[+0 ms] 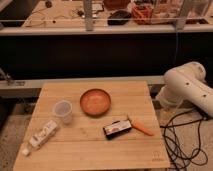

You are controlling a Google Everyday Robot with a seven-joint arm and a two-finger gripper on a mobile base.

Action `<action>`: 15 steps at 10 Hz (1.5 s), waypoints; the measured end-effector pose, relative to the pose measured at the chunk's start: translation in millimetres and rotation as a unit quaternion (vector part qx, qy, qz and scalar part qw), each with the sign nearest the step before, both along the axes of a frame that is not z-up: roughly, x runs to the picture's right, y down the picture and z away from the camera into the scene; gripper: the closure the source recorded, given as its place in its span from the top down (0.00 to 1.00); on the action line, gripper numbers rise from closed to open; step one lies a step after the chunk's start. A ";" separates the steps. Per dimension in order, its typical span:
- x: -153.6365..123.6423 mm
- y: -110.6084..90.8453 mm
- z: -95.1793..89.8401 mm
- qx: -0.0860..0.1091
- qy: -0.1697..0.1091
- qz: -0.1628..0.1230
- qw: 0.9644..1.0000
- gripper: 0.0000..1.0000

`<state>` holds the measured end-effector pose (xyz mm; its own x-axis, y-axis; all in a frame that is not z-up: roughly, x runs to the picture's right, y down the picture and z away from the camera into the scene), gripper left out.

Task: Pick up the ceramic cup

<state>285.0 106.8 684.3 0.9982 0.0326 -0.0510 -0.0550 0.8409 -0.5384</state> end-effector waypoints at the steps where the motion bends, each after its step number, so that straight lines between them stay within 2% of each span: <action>1: 0.0 0.0 0.0 0.000 0.000 0.000 1.000 0.80; 8: -1.4 -0.7 -1.7 0.001 0.000 -0.003 1.000 0.80; 12: -60.8 -17.5 -16.0 0.006 -0.025 -0.067 0.997 0.80; 15: -71.8 -22.3 -21.8 0.008 -0.031 -0.091 0.995 0.80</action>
